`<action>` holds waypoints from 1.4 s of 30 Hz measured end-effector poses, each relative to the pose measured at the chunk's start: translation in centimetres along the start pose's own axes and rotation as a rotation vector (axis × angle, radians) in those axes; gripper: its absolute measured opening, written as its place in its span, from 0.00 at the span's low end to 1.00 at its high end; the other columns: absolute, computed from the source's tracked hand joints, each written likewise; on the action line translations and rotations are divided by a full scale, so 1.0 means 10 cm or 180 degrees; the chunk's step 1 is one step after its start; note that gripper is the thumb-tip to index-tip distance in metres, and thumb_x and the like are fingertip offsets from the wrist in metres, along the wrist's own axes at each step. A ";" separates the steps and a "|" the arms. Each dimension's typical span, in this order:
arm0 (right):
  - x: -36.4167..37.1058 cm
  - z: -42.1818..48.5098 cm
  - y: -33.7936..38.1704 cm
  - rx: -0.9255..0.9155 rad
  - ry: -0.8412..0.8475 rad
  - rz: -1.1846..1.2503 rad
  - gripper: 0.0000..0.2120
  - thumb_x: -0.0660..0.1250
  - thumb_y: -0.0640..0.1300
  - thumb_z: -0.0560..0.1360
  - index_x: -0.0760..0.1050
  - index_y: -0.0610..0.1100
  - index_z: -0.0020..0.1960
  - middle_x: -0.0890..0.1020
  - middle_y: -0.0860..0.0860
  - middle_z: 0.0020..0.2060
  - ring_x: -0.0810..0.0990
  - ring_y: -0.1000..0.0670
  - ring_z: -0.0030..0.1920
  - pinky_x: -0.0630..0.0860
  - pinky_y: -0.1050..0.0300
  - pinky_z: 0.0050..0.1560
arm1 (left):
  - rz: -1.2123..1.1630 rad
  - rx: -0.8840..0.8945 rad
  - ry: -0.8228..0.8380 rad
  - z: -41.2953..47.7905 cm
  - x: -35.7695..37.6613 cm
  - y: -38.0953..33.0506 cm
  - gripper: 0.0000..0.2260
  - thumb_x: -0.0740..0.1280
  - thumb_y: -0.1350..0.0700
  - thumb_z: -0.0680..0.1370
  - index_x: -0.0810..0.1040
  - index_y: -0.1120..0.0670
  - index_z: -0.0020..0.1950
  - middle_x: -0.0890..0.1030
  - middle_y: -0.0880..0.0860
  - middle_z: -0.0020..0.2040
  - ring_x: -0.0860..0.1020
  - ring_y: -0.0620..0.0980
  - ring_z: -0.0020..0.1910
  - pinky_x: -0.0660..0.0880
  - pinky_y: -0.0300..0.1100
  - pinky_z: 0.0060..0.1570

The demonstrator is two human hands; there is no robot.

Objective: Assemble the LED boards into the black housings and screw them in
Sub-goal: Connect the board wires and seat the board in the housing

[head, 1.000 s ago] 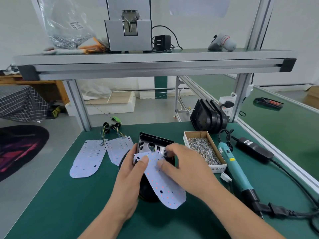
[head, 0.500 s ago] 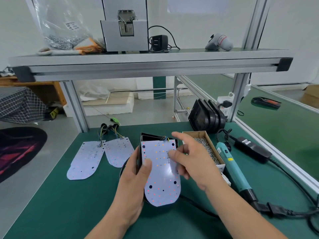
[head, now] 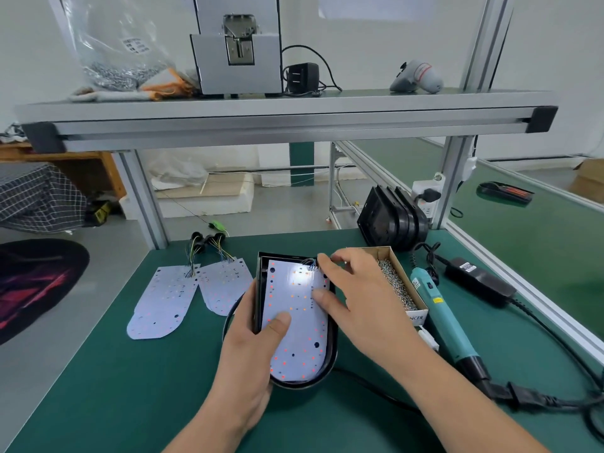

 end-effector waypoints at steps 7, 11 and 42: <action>0.03 0.00 0.03 -0.0152 0.0194 0.0558 0.30 0.68 0.46 0.84 0.63 0.56 0.83 0.62 0.56 0.79 0.64 0.64 0.75 0.63 0.65 0.73 | 0.0030 0.0110 0.0141 0.00 0.04 -0.05 0.23 0.69 0.58 0.79 0.78 0.40 0.73 0.82 0.51 0.71 0.80 0.55 0.70 0.73 0.61 0.72; 0.09 0.00 0.00 -0.0289 0.0316 0.0910 0.30 0.69 0.41 0.83 0.66 0.57 0.81 0.65 0.56 0.75 0.64 0.67 0.71 0.63 0.69 0.71 | 0.0156 0.0013 0.0336 0.01 0.03 -0.04 0.26 0.68 0.62 0.78 0.77 0.43 0.74 0.83 0.54 0.69 0.81 0.59 0.68 0.81 0.56 0.64; 0.46 -0.16 0.31 0.0753 0.1199 0.3458 0.08 0.69 0.46 0.78 0.85 0.58 0.48 0.87 0.59 0.43 0.83 0.61 0.43 0.78 0.65 0.44 | -0.1015 -0.0893 0.0661 -0.14 0.26 0.07 0.30 0.78 0.47 0.77 0.76 0.58 0.75 0.78 0.64 0.72 0.77 0.68 0.71 0.77 0.65 0.67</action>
Point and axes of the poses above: each hand's wrist, its own z-axis towards the middle knuckle, its own x-axis out of the palm, y = z × x, the point moved 10 cm from there along z, towards the middle knuckle
